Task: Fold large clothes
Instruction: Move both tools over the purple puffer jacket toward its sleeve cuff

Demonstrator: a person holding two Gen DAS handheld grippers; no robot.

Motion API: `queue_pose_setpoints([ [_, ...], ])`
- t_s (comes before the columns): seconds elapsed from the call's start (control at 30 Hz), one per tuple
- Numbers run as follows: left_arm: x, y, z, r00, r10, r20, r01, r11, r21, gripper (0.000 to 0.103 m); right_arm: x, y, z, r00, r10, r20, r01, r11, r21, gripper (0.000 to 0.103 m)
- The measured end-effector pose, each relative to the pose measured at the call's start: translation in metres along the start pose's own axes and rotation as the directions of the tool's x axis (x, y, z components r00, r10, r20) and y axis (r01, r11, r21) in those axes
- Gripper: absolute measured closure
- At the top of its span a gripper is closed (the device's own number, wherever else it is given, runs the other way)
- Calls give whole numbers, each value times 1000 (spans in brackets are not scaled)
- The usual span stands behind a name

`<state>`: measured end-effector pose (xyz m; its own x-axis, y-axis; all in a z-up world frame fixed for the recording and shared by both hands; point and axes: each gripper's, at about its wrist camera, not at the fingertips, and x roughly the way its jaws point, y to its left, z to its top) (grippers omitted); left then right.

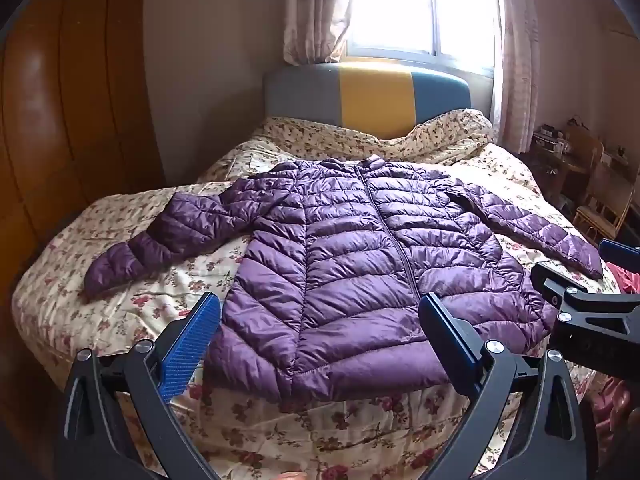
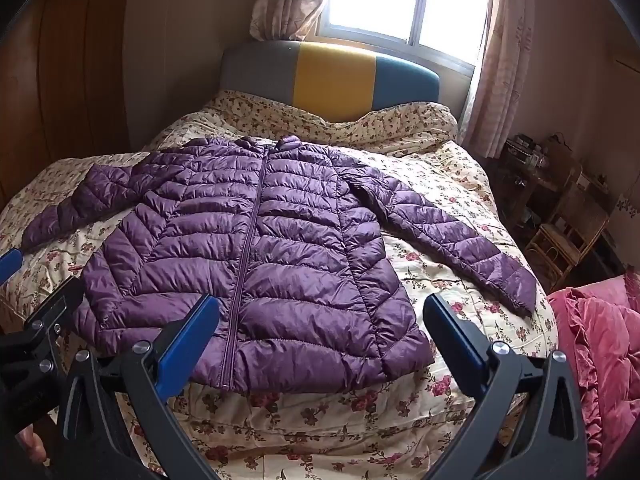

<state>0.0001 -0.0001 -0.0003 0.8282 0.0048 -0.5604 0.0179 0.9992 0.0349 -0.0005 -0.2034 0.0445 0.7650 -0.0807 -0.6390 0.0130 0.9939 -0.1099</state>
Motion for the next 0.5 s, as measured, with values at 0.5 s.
queue_pose_setpoints([
  [0.5,-1,3,-4,1000,0,-7,0,1000,-6,4,7,7,-4,1000,-5,-13,4,999,-35,2],
])
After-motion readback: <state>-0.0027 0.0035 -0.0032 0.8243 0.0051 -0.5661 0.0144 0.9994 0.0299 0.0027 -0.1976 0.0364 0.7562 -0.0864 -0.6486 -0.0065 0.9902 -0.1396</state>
